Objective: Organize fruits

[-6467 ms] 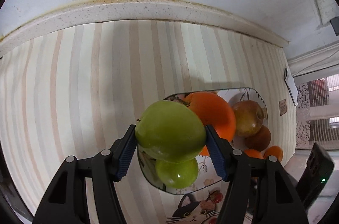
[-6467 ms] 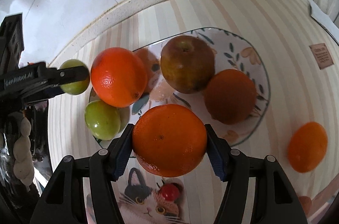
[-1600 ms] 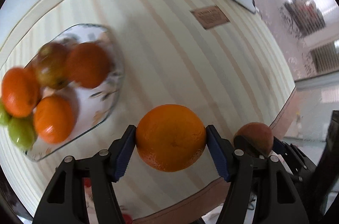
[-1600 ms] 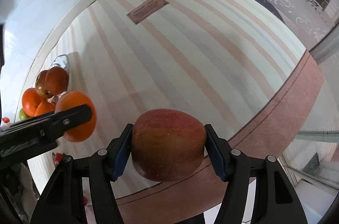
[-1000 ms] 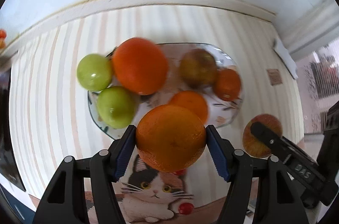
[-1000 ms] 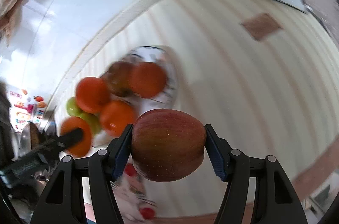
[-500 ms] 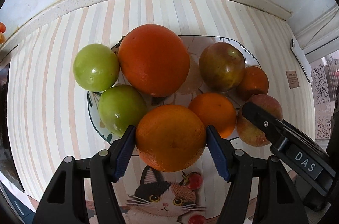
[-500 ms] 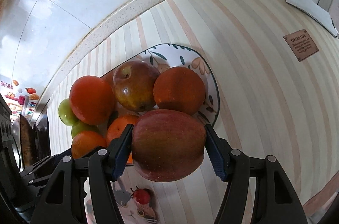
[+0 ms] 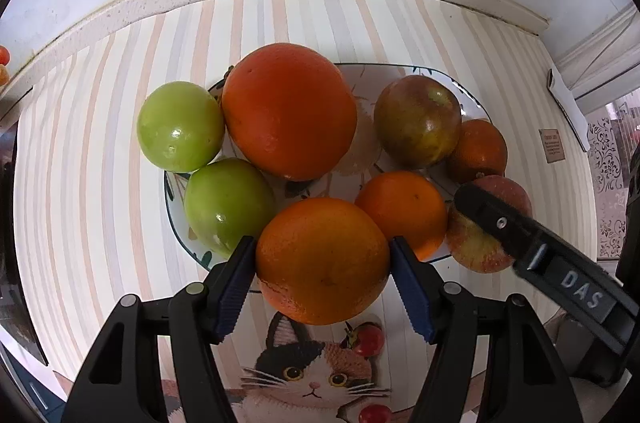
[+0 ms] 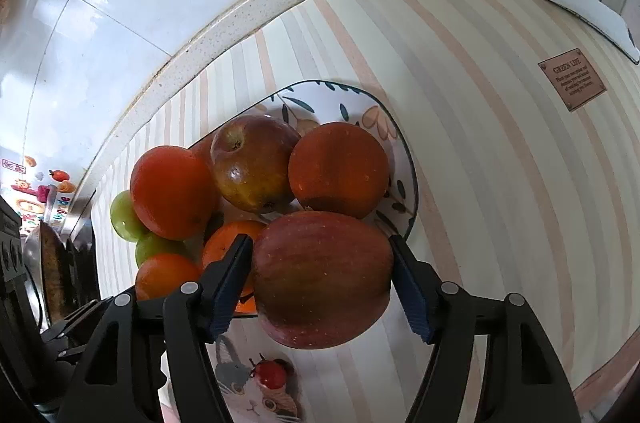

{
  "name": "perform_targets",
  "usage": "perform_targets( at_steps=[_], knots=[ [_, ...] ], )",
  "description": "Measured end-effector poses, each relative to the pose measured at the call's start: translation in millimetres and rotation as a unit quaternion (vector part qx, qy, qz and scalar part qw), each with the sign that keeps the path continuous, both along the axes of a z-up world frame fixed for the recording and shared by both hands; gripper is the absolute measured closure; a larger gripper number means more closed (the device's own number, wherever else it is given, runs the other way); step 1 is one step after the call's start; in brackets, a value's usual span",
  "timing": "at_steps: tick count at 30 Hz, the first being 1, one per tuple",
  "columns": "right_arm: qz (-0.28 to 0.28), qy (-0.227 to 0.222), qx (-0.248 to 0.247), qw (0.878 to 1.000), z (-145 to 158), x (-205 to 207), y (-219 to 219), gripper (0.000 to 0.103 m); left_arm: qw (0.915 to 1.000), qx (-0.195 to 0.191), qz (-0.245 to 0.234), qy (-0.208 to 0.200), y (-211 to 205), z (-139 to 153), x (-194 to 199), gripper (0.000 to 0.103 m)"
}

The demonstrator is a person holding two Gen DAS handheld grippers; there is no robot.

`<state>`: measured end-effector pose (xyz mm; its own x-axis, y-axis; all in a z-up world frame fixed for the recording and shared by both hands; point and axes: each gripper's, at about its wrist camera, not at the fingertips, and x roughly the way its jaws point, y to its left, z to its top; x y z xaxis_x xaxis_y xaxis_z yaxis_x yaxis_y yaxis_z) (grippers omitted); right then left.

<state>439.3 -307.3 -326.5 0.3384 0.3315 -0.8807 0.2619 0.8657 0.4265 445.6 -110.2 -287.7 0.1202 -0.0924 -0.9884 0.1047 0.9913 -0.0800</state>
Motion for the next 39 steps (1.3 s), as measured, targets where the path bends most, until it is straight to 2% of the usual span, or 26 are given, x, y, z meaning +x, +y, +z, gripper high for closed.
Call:
perform_targets(
  at_steps=[4,10,24,31,39],
  knots=[
    [-0.001,-0.008,-0.003,1.000,4.7,1.3,-0.8,0.017,1.0000,-0.002,0.007,0.003,1.5,-0.6,-0.7,0.038],
    [0.000,-0.011,-0.003,1.000,8.1,-2.4,-2.1,0.017,1.0000,0.000,0.008,0.000,-0.1,-0.9,-0.8,0.038],
    [0.007,-0.033,-0.012,0.999,19.2,-10.2,-8.4,0.019,0.9977,-0.005,0.011,-0.066,0.8,4.9,-2.0,0.040],
    [0.016,-0.027,-0.009,0.999,17.2,-12.5,-7.1,0.021,0.9928,-0.009,-0.027,-0.117,-5.9,3.0,-8.4,0.040],
    [0.022,-0.022,-0.007,1.000,13.0,-15.8,-8.2,0.021,0.9923,0.009,-0.052,-0.112,-10.2,1.8,-14.2,0.039]
  ],
)
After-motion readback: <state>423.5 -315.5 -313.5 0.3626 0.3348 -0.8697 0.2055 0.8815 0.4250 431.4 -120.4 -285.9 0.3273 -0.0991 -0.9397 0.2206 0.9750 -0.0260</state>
